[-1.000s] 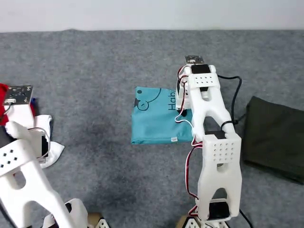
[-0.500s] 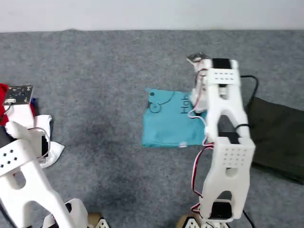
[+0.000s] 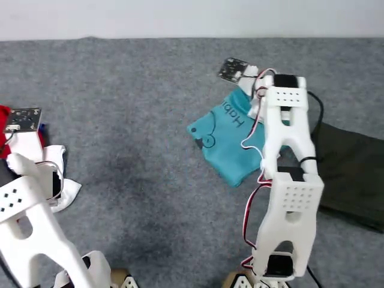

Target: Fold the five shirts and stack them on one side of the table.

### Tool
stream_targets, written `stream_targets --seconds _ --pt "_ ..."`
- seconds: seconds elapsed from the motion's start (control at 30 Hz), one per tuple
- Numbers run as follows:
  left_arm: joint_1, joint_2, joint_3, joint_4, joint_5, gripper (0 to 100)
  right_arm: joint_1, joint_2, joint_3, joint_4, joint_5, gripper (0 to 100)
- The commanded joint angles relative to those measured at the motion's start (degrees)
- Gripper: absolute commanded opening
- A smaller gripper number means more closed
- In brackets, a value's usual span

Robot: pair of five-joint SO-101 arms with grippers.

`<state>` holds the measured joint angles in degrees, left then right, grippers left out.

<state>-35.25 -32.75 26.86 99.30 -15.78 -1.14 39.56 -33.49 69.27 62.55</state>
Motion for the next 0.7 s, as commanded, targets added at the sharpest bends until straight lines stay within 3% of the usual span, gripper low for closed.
stream_targets --seconds 0.0,0.07,0.2,0.47,0.67 --pt "0.09 -1.67 -0.48 0.7 -0.53 0 -0.84 -1.19 -2.99 -1.45 0.53 3.9" --pt "0.09 -1.67 -0.48 0.7 -0.53 0 -0.22 -1.89 -3.08 -1.36 -1.32 8.4" --pt "0.09 -1.67 -0.48 0.7 -0.53 0 0.75 -5.32 -3.25 -1.36 -15.03 16.7" --pt "0.09 -1.67 -0.48 0.62 -0.53 0 0.48 -11.82 -3.25 1.19 -61.63 22.6" --pt "0.09 -1.67 -0.48 0.35 -0.53 0 -3.38 -16.22 -3.25 15.08 -80.0 22.7"
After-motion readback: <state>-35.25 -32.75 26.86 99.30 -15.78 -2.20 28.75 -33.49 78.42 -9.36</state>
